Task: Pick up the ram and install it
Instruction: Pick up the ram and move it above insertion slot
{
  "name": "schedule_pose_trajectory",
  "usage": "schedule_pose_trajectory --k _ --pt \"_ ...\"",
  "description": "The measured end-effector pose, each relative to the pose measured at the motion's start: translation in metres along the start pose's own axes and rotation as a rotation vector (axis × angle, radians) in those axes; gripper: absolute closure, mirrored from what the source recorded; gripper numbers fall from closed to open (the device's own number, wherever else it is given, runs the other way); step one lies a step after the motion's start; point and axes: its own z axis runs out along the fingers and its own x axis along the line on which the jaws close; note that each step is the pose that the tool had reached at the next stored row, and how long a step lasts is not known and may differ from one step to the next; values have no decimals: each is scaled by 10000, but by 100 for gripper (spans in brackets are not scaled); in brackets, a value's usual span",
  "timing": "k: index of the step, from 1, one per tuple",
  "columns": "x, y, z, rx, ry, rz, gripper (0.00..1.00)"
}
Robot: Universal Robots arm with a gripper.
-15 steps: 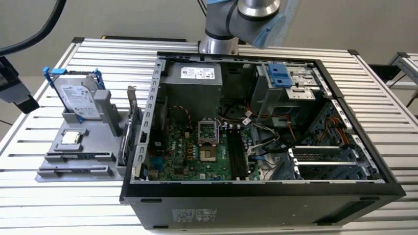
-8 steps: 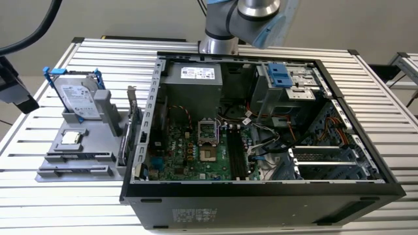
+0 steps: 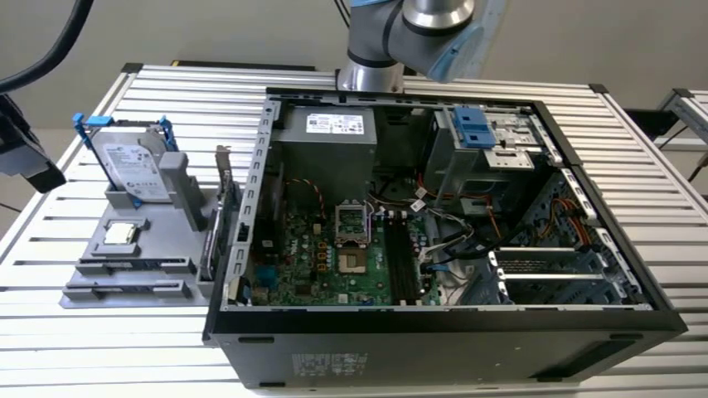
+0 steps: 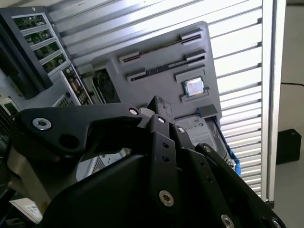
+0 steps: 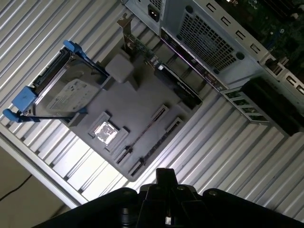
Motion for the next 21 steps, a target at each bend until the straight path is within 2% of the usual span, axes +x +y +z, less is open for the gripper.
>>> schedule_pose_trajectory --k 21 --pt "2 -2 0 70 -24 1271 100"
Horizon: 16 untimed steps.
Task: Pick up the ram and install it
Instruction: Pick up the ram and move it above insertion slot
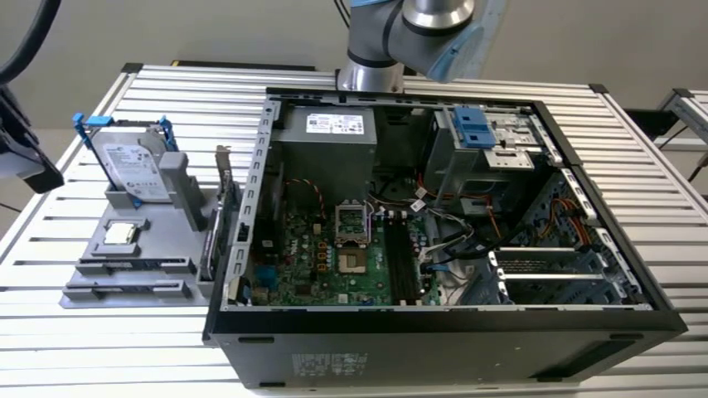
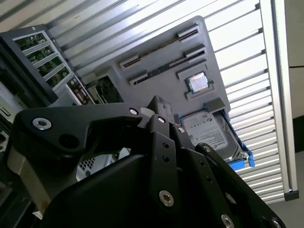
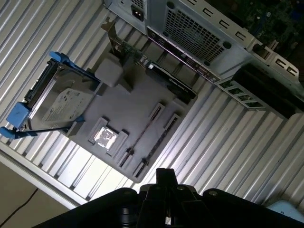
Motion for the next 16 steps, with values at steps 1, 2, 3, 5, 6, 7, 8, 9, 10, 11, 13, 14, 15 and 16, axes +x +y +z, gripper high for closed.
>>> schedule_pose_trajectory --k 1,2,3,5,6,7,8,9,10,11,13,14,15,16 --pt "0 0 0 1 -3 77 100" --pt "1 -1 0 3 -5 157 100" --pt "1 -1 0 5 -8 240 100" --pt "1 -2 0 8 -15 418 100" --pt "2 -2 0 9 -19 513 100" --pt "2 -2 0 10 -23 611 100" --pt "2 -2 0 11 -26 702 100" --pt "2 -3 0 12 -30 796 100" --pt "2 -3 0 14 -34 893 100" --pt "2 -3 0 16 -38 991 100" --pt "3 -3 0 18 -46 1184 100" --pt "3 -4 0 19 -50 1282 100" --pt "3 -4 0 20 -54 1383 100" --pt "3 -4 0 21 -58 1485 100"
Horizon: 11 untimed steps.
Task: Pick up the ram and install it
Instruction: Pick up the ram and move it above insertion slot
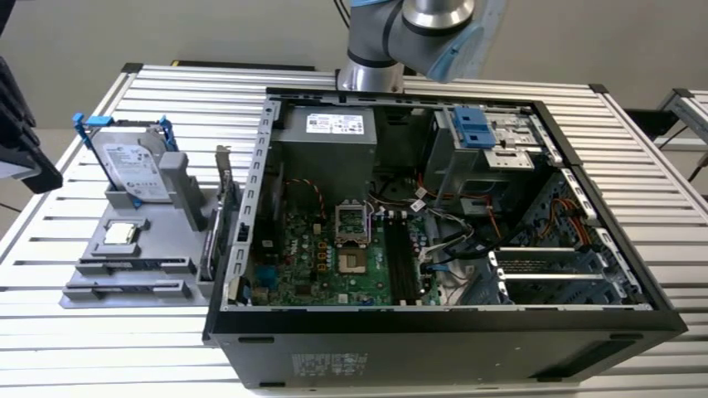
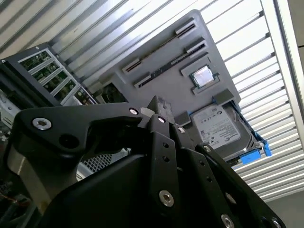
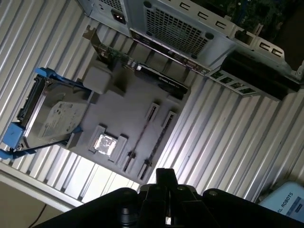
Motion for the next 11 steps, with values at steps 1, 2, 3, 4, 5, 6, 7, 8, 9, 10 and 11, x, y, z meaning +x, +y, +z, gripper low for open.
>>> schedule_pose_trajectory --k 1,2,3,4,5,6,7,8,9,10,11 --pt "0 0 0 1 -5 106 100" --pt "0 0 0 3 -8 210 100" --pt "0 0 0 6 -12 316 100" --pt "0 0 0 9 -16 425 100" --pt "0 0 0 12 -19 538 100" --pt "0 0 0 17 -22 649 100" --pt "0 0 0 24 -25 760 100" --pt "0 0 0 32 -27 875 100" --pt "1 0 0 44 -27 993 100" --pt "1 -1 0 57 -27 1120 100" --pt "1 -1 0 72 -26 1240 100"
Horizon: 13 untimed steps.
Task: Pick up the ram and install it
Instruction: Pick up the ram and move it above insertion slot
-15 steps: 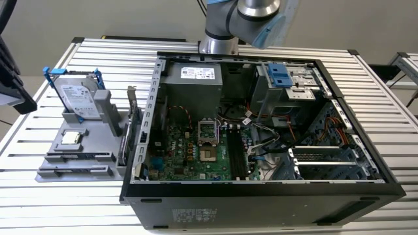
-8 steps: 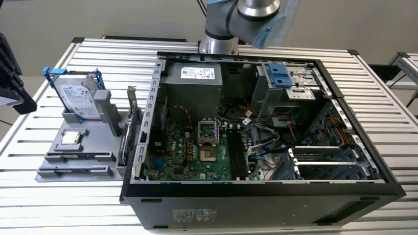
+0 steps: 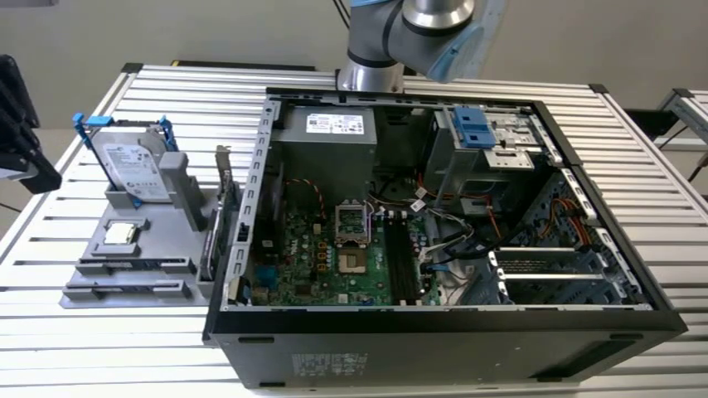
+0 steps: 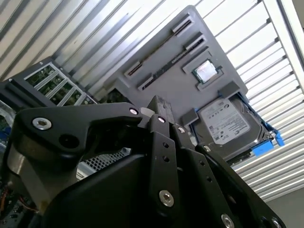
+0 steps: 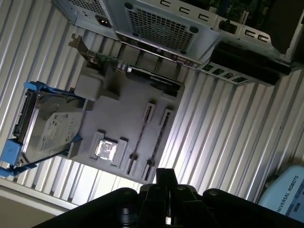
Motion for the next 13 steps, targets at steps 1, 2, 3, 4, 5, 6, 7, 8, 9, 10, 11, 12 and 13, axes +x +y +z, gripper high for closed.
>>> schedule_pose_trajectory --k 1,2,3,4,5,6,7,8,9,10,11,12,13 --pt "-1 0 0 15 0 117 100" --pt "-1 1 0 29 0 239 100" --pt "-1 0 0 44 1 347 100" --pt "-1 0 0 62 1 472 100" --pt "-1 0 0 78 2 588 100" --pt "-1 0 0 92 2 692 100" --pt "-1 0 0 106 2 818 100" --pt "-1 0 0 116 1 926 100" --pt "-1 0 0 126 1 1040 100" --pt "-1 0 0 134 -1 1148 100" --pt "-1 0 -1 139 -4 1266 100" --pt "-1 0 0 140 -6 1387 100" --pt "-1 0 1 140 -9 1512 100"
